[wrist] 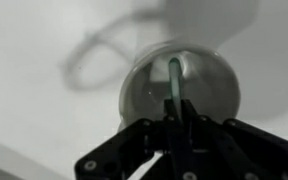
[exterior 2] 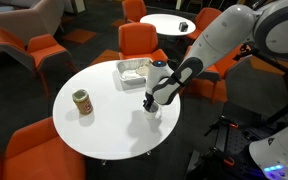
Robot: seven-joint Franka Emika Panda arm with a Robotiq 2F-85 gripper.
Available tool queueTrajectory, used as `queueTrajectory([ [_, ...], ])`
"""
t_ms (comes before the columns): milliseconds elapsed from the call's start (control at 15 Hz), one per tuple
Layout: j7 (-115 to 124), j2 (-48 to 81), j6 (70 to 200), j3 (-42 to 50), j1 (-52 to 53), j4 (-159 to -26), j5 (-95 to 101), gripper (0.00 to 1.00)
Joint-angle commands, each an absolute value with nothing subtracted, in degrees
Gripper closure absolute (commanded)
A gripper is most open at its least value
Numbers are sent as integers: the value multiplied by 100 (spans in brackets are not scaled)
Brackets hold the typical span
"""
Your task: Take the pen out of the mug and put it on the table
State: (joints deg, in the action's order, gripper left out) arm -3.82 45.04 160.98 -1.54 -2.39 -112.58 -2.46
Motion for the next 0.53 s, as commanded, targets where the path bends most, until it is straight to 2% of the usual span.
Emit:
queueTrajectory([
  [0, -84, 3903, 15831, 70, 44, -11694, -111, 97],
  [200, -244, 3340, 15304, -43, 6, -11955, -117, 97],
  [467, -555, 2837, 13830, -246, -110, -11826, -221, 97],
])
